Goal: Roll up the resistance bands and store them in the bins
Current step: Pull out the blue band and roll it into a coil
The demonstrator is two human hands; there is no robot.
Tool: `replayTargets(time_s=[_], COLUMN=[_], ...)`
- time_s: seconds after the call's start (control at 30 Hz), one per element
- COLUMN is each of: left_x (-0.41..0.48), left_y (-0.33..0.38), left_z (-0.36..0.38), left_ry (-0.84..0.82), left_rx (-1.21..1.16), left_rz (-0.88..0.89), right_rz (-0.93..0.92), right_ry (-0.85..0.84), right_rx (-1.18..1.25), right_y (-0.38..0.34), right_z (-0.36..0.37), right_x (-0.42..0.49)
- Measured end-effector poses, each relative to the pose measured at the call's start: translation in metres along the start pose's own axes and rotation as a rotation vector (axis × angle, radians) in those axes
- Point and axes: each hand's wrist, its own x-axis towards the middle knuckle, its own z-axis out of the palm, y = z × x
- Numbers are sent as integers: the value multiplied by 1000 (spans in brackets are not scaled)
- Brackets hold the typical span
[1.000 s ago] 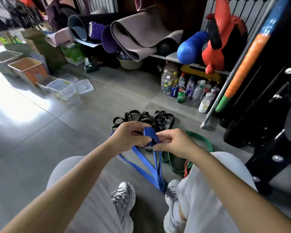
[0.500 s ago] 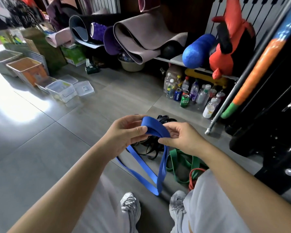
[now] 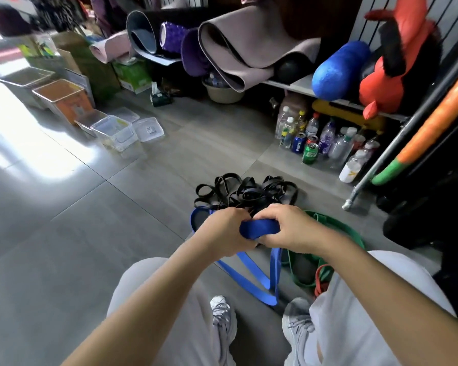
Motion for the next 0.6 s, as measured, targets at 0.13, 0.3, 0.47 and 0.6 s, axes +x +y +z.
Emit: replayTargets(time_s=[0.13, 0.3, 0.47, 0.6], left_x=[-1, -17, -24, -25], left_y=[-2, -3, 10, 26], left_z=[-4, -8, -11, -7], left_ry=[3, 104, 173, 153], left_rx=[-311, -503, -977, -1414], left_rz=[-14, -39, 27, 56], right_rz=[-21, -69, -124, -196], right_ry=[110, 84, 10, 89], right_rx=[340, 488, 609, 792], right_y=[3, 6, 2, -1], right_z=[-4, -14, -14, -13], right_x=[-8, -24, -30, -33])
